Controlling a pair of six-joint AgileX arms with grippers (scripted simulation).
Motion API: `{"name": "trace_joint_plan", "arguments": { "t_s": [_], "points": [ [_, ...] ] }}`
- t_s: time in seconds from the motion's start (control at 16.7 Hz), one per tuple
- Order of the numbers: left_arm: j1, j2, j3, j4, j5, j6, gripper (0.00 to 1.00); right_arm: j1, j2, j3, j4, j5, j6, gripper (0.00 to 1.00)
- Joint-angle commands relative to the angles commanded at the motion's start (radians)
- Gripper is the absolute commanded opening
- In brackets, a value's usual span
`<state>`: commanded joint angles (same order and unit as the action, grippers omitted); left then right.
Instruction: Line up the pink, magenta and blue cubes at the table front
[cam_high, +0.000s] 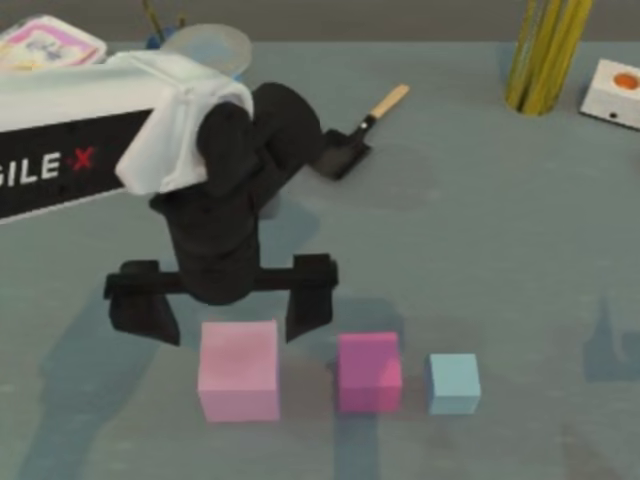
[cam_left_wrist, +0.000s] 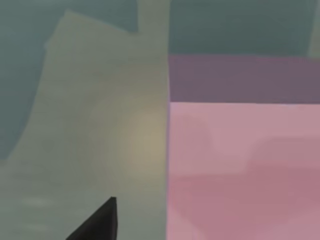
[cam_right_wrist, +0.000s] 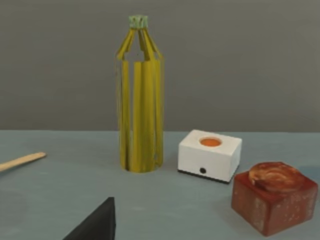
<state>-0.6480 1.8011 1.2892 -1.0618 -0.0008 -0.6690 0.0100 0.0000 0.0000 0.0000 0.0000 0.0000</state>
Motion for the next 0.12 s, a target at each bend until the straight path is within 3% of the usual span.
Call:
{"name": "trace_joint_plan", "arguments": {
  "t_s": [0.12],
  "points": [
    [0.003, -0.01, 0.012, -0.016, -0.001, 0.0, 1.0, 0.0, 0.0, 0.0, 0.0, 0.0, 0.0, 1.0]
  ]
}}
